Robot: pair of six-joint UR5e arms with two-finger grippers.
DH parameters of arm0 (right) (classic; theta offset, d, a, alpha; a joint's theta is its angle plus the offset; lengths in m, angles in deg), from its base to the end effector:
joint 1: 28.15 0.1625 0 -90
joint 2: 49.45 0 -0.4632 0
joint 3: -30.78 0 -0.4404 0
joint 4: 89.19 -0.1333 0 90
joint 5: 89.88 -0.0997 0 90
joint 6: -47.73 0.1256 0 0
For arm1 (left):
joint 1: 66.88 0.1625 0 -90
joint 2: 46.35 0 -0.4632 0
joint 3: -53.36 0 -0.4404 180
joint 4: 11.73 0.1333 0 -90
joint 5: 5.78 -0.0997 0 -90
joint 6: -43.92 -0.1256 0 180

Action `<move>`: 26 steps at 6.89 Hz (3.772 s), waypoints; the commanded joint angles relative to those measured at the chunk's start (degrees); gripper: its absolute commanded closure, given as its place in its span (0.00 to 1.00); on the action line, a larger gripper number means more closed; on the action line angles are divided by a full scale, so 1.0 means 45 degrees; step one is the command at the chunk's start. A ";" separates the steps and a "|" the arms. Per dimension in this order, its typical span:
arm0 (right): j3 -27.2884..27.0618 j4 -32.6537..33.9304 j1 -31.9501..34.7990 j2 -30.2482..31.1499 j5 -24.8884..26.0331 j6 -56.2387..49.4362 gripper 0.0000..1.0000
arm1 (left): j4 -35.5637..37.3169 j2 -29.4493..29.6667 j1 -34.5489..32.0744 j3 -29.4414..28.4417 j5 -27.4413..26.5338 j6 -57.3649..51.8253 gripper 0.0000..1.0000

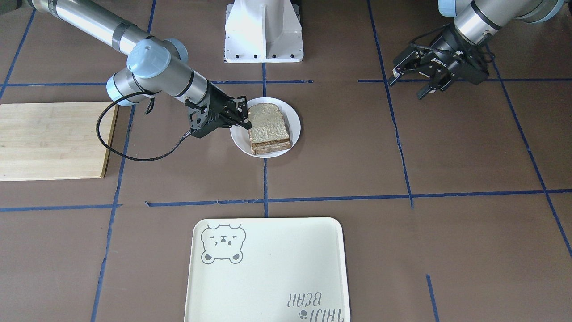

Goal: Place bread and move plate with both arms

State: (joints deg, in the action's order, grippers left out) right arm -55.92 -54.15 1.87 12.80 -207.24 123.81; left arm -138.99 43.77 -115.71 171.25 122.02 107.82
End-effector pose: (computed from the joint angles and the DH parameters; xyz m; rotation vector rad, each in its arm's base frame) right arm -0.6069 -0.4379 0.3126 0.1381 -1.4007 -0.0977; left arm 0.3010 -0.4297 0.3698 0.2001 1.2176 0.0304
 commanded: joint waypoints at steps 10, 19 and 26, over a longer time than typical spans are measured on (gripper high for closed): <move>-0.2716 0.0899 0.2170 0.2934 -0.0619 0.0184 0.00 | -0.1416 0.2743 0.4204 -0.2286 -0.3736 0.6614 0.01; -0.6122 0.3326 0.3485 0.6440 -0.0639 0.0048 0.00 | -0.7871 0.3099 0.8426 -0.5298 -1.2435 1.1543 0.14; -0.6123 0.3287 0.3485 0.6674 -0.0619 0.0048 0.00 | -1.0020 0.3879 0.8567 -0.6921 -1.2715 1.0489 0.46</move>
State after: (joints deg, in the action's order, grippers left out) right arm -83.47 -39.29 17.56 42.59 -210.06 124.01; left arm -184.04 60.98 -77.17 140.16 64.77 156.00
